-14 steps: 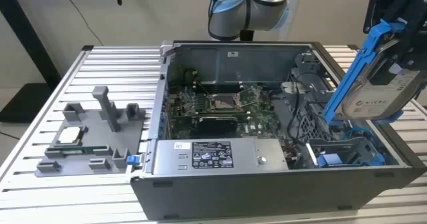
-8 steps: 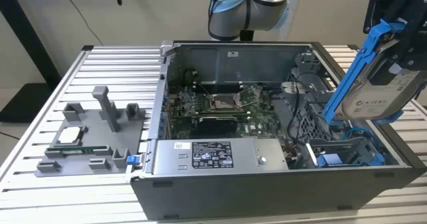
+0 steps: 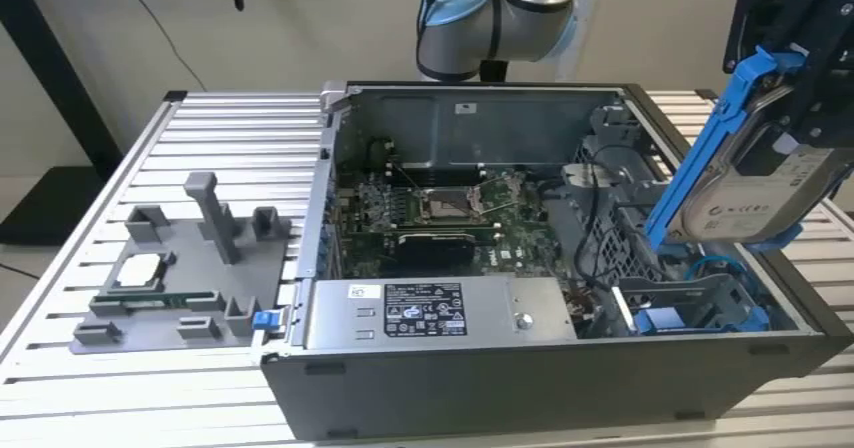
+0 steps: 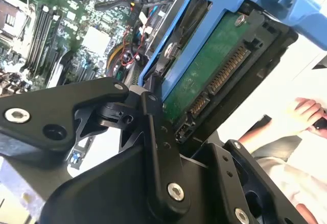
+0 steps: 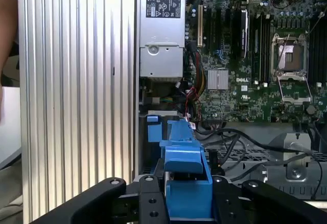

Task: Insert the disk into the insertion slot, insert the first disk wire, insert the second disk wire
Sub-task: 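Insert the disk into the insertion slot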

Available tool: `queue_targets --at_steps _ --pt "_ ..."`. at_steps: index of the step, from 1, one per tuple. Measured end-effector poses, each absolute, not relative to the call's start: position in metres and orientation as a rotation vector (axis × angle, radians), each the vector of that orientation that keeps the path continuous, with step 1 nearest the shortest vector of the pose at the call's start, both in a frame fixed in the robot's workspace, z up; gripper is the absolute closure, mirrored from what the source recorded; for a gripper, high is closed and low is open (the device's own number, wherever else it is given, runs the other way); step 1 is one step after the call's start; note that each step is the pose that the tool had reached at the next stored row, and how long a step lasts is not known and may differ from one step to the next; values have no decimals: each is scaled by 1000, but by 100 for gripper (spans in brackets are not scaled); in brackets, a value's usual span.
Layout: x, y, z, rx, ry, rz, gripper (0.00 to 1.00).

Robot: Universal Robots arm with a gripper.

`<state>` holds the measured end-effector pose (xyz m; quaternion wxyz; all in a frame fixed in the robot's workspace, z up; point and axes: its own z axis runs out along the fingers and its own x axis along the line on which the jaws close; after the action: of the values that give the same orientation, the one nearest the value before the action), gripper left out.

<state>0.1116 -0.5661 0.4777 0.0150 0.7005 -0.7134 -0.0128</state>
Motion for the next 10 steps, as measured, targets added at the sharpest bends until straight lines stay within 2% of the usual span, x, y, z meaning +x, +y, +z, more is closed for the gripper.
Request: queue_targets --at_steps 10 --pt "112 -567 470 2177 -2217 -47 100"
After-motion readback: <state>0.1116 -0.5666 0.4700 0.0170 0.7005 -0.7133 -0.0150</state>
